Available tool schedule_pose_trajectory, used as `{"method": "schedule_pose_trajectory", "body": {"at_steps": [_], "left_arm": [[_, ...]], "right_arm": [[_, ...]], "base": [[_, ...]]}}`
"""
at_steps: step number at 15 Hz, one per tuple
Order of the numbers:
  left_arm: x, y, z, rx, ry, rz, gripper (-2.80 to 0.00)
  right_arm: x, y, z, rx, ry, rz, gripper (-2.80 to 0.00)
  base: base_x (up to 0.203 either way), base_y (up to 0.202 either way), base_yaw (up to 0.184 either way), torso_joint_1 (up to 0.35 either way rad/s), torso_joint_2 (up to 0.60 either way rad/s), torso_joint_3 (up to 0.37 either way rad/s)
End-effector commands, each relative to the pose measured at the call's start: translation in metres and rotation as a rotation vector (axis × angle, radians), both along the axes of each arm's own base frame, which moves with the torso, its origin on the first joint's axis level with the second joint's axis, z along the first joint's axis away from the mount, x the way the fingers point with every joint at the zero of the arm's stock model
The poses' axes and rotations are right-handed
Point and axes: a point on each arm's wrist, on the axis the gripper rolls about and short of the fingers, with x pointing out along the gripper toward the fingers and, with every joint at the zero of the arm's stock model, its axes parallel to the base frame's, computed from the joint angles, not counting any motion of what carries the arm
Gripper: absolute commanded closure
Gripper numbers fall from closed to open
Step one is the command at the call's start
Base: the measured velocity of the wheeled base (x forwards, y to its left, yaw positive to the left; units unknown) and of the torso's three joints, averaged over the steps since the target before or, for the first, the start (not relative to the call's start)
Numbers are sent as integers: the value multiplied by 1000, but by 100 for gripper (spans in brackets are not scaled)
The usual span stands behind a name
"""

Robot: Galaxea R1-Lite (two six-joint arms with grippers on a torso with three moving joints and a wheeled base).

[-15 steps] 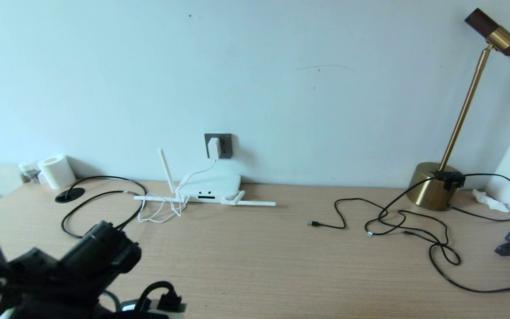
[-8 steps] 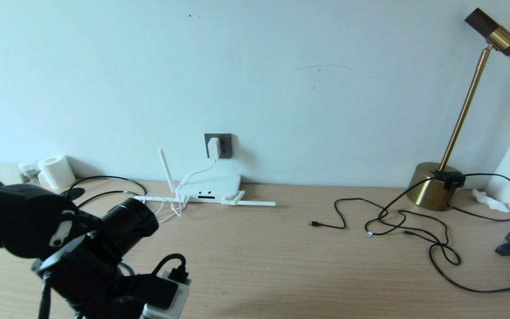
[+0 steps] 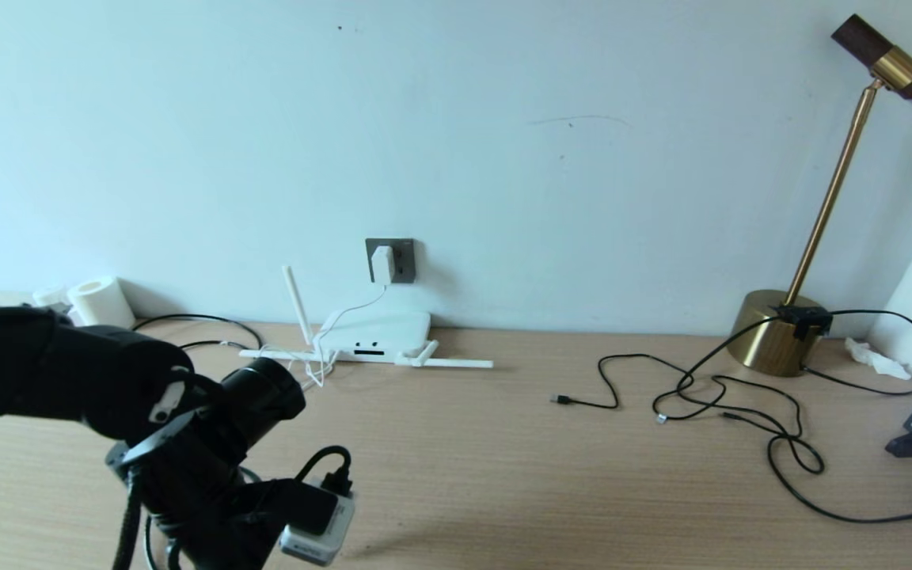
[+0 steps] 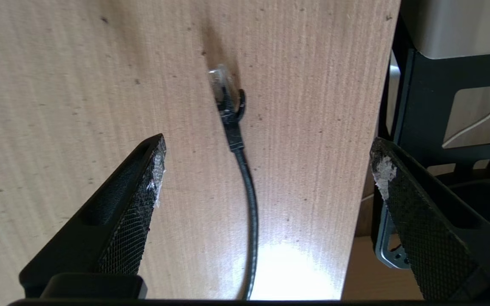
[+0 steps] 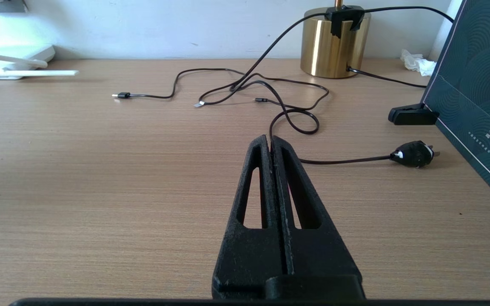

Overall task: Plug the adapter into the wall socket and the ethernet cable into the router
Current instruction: Pick up cable

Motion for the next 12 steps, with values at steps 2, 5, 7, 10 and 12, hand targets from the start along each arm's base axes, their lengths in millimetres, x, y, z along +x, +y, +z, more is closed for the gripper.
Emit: {"method": "schedule_pose_trajectory", "body": {"at_steps": [2,5,7,10,12], "left_arm": [[-2,-1,-10,14,45,-6,-280],[-1,-1,-18,17,57,-3,-280],[4,-3,-28,1,17,3,-280],[3,-3,-35,-1,10,16,-280],[2,-2,-35,2,14,18,-280]], "right_arm": [[1,0,-3,0,10,0,0],[1,0,-3,0,10,0,0],[1,0,-3,0,10,0,0],[1,0,-3,0,10,0,0],[1,0,-3,0,10,0,0]], "base": [[0,0,0,0,0,0],[0,0,0,0,0,0],[0,0,0,0,0,0],[0,0,0,0,0,0],[0,0,0,0,0,0]]}}
